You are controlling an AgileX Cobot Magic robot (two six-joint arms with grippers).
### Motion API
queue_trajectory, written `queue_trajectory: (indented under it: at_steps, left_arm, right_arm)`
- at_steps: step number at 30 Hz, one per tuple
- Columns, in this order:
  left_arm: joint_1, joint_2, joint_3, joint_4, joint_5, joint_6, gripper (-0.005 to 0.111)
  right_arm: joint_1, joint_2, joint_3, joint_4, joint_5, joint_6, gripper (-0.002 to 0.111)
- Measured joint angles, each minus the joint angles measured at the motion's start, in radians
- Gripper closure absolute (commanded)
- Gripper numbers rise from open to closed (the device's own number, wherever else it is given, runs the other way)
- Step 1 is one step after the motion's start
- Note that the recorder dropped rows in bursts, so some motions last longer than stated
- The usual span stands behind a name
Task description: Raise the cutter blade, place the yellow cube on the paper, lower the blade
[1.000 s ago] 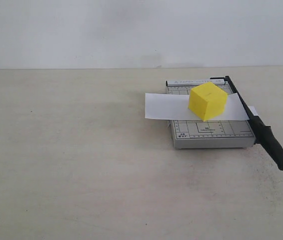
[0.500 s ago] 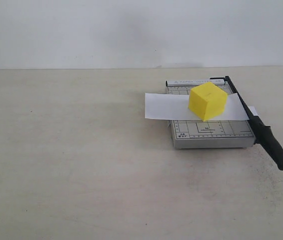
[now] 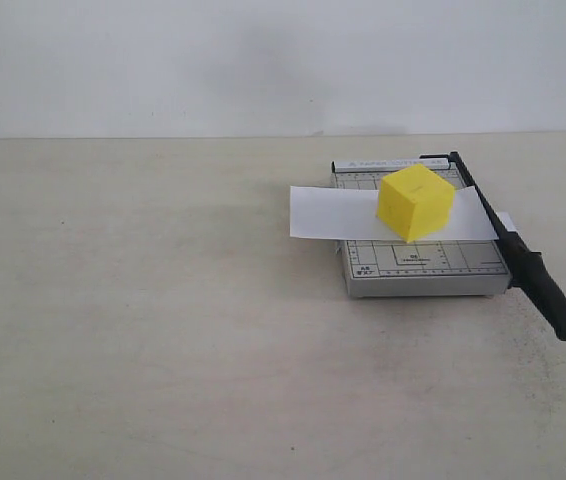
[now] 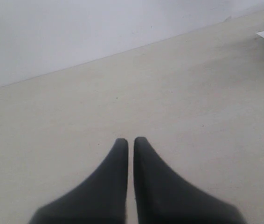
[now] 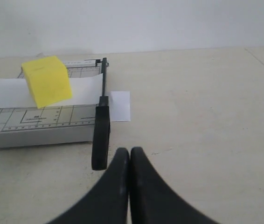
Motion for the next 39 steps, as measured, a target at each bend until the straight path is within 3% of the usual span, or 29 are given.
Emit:
queue_trajectory:
  at_steps: [3,30,33,36,39]
  left_arm:
    - [0.0,0.0,0.0,0.0,0.0,0.0,0.102]
    - [0.0,-0.016,0.0,0.0,0.003,0.0,0.102]
    - [0.011,-0.137,0.0,-0.018,0.094,0.0,0.102]
    - [0.011,-0.151,0.0,-0.1,0.15,0.003,0.102]
    - [0.011,-0.153,0.0,-0.117,0.175,-0.17,0.102]
  right_arm:
    - [-0.036,0.0,0.002,0.043,-0.002,-0.039,0.108]
    - [-0.036,0.0,0.002,0.054,0.001,-0.05,0.108]
    - [-0.036,0.0,0.002,0.054,0.001,-0.05,0.108]
    - [-0.036,0.0,0.002,0.056,0.001,-0.05,0.108]
    - [-0.036,0.0,0.002,0.056,0.001,-0.05,0.108]
